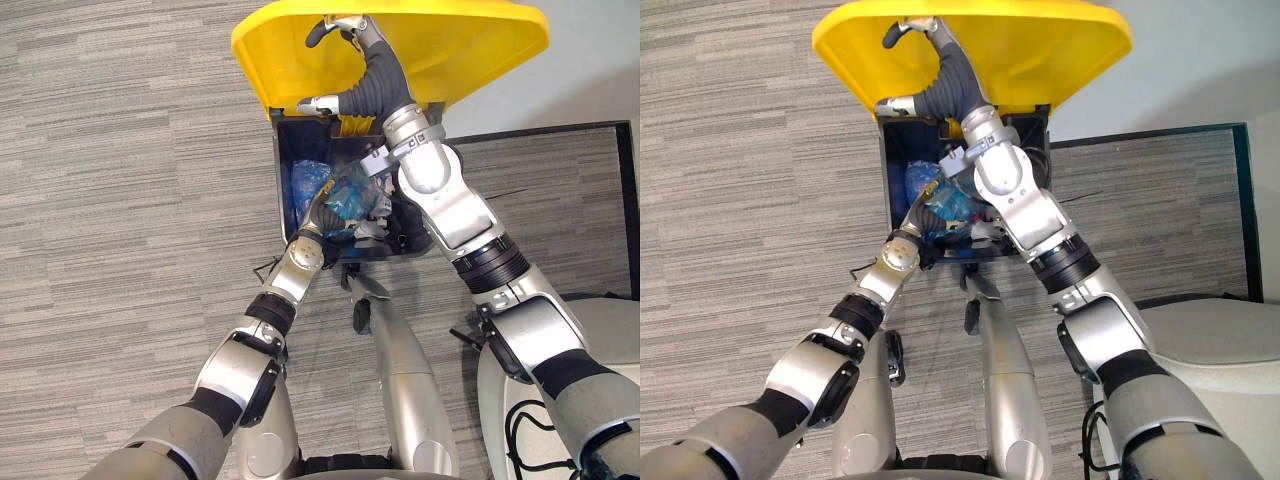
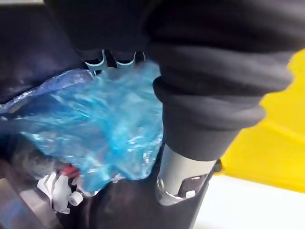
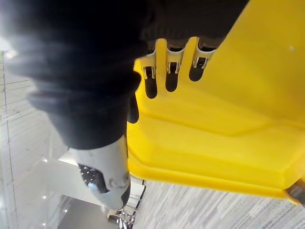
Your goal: Gather rubbish on tea table into small bin, then transfer packed bag to large trash can.
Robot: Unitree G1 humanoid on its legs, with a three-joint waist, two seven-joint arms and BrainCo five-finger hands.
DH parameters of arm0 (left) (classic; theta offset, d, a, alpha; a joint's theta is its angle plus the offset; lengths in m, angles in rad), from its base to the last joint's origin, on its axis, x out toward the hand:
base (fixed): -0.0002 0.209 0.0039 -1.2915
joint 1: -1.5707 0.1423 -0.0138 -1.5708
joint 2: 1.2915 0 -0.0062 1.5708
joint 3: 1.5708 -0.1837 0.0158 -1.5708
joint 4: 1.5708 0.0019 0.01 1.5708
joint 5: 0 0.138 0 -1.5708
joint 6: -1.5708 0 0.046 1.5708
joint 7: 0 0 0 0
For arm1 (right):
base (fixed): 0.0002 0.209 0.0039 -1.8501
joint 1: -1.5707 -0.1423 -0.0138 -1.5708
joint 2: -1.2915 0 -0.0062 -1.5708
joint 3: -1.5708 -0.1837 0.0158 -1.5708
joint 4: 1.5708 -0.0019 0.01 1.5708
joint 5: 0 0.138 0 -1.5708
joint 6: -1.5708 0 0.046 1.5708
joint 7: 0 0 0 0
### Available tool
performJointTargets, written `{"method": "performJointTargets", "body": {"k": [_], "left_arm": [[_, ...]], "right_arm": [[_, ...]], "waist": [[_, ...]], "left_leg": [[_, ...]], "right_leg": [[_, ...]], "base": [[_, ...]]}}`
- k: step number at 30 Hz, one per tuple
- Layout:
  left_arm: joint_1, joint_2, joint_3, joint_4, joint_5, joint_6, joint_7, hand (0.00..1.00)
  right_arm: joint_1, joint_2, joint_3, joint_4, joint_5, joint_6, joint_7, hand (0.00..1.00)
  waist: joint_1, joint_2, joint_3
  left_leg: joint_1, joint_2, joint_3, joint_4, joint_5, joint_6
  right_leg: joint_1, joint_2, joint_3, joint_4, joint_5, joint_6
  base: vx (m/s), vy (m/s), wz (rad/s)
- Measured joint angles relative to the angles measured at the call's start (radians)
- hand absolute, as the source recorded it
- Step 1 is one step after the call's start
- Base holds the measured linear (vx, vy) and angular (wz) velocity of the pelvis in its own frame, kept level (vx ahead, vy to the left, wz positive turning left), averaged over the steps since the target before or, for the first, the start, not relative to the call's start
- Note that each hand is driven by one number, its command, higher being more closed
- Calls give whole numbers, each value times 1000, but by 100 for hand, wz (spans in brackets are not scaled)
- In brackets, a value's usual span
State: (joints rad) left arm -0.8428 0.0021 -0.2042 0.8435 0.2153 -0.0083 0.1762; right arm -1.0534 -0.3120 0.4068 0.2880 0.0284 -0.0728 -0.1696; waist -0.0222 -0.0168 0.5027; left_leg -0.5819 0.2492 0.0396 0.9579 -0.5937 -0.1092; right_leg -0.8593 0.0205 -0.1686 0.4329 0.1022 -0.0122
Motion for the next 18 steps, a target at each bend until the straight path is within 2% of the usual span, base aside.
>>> {"method": "performJointTargets", "body": {"k": [6,11,15,18], "left_arm": [[38,4,-93,-109,14,0,-1,0],[71,31,-196,-190,15,-1,-17,0],[110,105,-280,-267,11,-8,-55,0],[171,199,-321,-329,-2,-43,-109,0]], "right_arm": [[110,2,-7,-10,-39,0,2,0],[215,1,-17,-43,-78,0,26,0],[291,-4,-53,-11,-97,0,46,0],[320,-32,-53,89,-121,1,72,0]], "waist": [[11,4,-4],[18,4,-5],[32,3,-6],[36,4,-7]], "left_leg": [[67,-1,-9,-21,0,1],[122,-7,2,-82,31,-15],[182,-25,4,-149,63,-25],[241,-36,-5,-197,80,-27]], "right_leg": [[77,-9,-14,-15,-3,-4],[124,-25,-19,-37,-1,-8],[164,-35,-21,-47,-8,-7],[217,-41,-27,-59,-19,1]], "base": [[-22,-34,10],[-11,-52,12],[27,-42,10],[11,-40,16]]}}
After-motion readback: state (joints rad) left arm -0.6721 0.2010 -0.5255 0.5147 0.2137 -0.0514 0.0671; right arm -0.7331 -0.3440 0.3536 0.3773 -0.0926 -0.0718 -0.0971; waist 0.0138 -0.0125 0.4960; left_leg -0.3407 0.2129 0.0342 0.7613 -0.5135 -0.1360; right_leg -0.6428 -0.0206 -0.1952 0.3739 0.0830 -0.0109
